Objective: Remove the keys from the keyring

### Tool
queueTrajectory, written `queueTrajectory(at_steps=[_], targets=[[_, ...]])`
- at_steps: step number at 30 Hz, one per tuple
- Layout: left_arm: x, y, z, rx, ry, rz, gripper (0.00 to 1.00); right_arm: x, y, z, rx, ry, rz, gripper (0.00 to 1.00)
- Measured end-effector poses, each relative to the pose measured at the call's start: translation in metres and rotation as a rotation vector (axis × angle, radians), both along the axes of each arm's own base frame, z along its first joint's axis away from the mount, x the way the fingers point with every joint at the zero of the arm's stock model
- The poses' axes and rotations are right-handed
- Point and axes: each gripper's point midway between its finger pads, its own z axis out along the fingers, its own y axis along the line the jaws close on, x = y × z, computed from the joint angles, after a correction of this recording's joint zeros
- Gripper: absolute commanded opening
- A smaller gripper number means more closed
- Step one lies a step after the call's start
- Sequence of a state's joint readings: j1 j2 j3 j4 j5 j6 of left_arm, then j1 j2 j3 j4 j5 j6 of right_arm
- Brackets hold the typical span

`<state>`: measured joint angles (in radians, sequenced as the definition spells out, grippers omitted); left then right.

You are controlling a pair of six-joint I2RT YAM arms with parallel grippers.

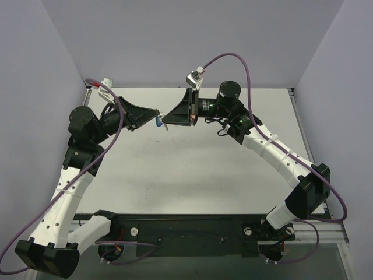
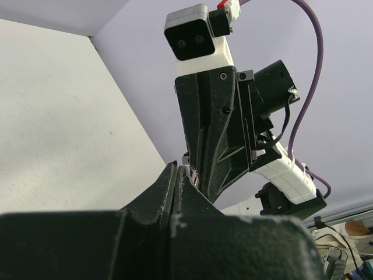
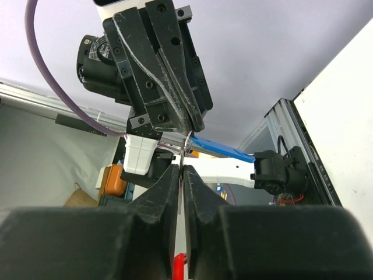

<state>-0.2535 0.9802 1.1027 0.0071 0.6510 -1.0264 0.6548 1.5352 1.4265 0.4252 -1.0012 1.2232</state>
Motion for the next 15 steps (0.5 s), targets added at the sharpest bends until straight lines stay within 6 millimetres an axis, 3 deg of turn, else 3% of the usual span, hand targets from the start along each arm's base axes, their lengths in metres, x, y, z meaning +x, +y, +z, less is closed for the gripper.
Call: queueTrajectory(at_steps=[15], targets=[[-0.0085,-0.0054,0.003,0.015,-0.018,-0.067,0.0,-0.0021,-0.0027,-0.0087,-0.029,-0.015,0.021,0.0]])
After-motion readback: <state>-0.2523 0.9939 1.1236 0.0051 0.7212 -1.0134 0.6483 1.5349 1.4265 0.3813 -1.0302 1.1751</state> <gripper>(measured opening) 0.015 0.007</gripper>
